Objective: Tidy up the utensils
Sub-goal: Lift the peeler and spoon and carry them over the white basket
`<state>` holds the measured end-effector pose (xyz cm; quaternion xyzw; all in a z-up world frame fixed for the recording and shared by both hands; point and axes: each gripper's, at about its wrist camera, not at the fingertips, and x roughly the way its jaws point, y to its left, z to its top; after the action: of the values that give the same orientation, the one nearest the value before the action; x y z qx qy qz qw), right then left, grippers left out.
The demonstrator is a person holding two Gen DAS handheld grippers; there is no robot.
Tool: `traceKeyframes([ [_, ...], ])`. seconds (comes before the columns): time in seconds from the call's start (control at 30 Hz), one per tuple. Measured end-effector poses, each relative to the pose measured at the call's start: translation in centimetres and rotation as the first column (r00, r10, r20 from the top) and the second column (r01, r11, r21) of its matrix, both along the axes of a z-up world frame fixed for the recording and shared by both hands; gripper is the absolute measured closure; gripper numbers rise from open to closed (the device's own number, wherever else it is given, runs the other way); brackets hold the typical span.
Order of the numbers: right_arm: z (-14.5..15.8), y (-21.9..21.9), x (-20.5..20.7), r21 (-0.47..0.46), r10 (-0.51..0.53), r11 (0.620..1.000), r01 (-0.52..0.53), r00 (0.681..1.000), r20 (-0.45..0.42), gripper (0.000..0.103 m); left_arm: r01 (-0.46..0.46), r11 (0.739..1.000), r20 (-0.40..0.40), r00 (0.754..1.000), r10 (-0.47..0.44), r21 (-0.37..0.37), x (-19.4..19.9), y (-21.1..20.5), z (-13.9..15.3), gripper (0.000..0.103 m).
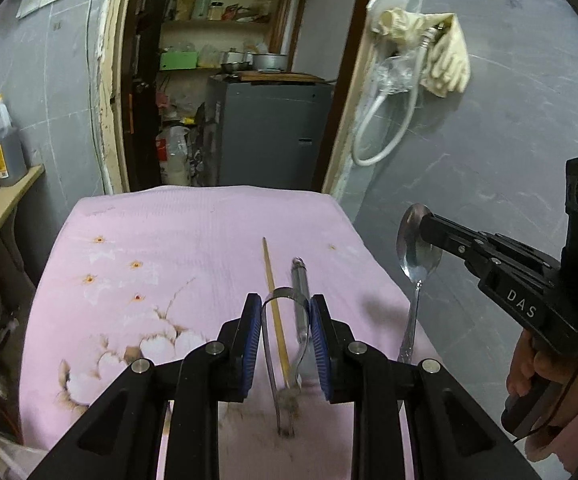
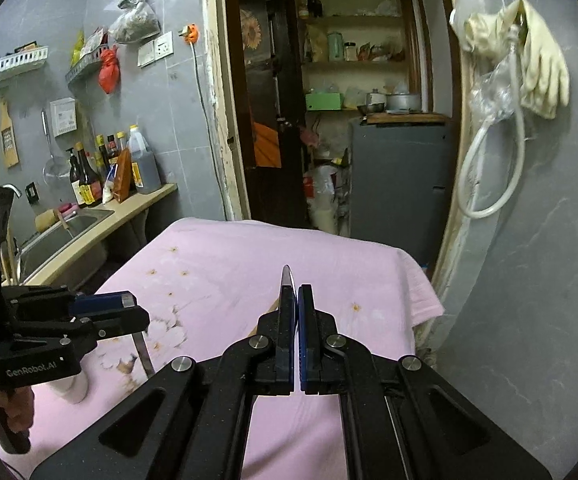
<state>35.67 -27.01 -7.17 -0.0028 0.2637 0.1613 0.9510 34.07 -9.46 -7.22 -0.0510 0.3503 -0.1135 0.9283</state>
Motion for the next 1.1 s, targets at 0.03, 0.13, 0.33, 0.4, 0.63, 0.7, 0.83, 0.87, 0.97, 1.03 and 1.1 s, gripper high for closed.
traceKeyframes([
  [0.03, 0.5, 0.1, -0.8, -0.003, -0.014, 1.0, 0.014, 1.0, 0.002, 0.101, 0.007, 1.0, 0.001, 1.0, -0.007, 0.0, -0.5, 0.0, 0.2, 0.08],
  [0.13, 1.5, 0.4, -2.6, 0.007, -0.047, 0.999, 0.047, 0.999, 0.017, 0.101, 0.028, 1.0, 0.001, 1.0, -0.028, -0.005, -2.2, 0.5, 0.6, 0.08],
  [0.33, 5.5, 2.2, -5.7, 0.034, -0.082, 0.996, 0.079, 0.992, 0.095, 0.101, 0.047, 0.997, 0.036, 0.998, -0.045, -0.065, -4.9, 2.5, 2.8, 0.08],
  [0.4, 7.6, 3.4, -6.9, 0.039, -0.083, 0.996, 0.079, 0.986, 0.146, 0.101, 0.061, 0.996, 0.073, 0.996, -0.056, -0.072, -6.0, 3.4, 4.5, 0.08],
  [0.63, 12.8, 8.9, -10.0, 0.06, -0.07, 0.997, 0.056, 0.957, 0.282, 0.101, 0.053, 0.996, 0.128, 0.991, -0.044, -0.071, -8.8, 7.7, 9.9, 0.08],
  [0.7, 13.8, 10.6, -10.7, 0.066, -0.063, 0.997, 0.044, 0.948, 0.312, 0.101, 0.04, 0.996, 0.138, 0.99, -0.029, -0.079, -9.6, 9.6, 11.4, 0.08],
  [0.83, 15.6, 14.1, -12.1, 0.072, -0.037, 0.997, 0.012, 0.929, 0.367, 0.101, 0.014, 0.995, 0.179, 0.984, 0.003, -0.097, -11.7, 13.5, 14.0, 0.08],
  [0.87, 15.8, 15.1, -12.4, 0.073, -0.028, 0.997, 0.0, 0.925, 0.379, 0.101, 0.006, 0.996, 0.193, 0.981, 0.012, -0.093, -12.2, 14.3, 14.7, 0.08],
  [0.97, 16.1, 17.8, -13.1, 0.072, -0.007, 0.997, -0.024, 0.914, 0.407, 0.101, -0.034, 0.997, 0.24, 0.969, 0.05, -0.069, -14.0, 16.9, 16.5, 0.08],
  [1.03, 16.0, 19.2, -13.4, 0.075, 0.008, 0.996, -0.043, 0.907, 0.42, 0.101, -0.071, 0.996, 0.26, 0.962, 0.082, -0.05, -14.8, 18.5, 17.3, 0.08],
  [1.1, 15.4, 20.7, -13.4, 0.07, 0.025, 0.996, -0.06, 0.905, 0.424, 0.101, -0.103, 0.994, 0.273, 0.956, 0.108, -0.033, -15.4, 19.8, 17.5, 0.08],
])
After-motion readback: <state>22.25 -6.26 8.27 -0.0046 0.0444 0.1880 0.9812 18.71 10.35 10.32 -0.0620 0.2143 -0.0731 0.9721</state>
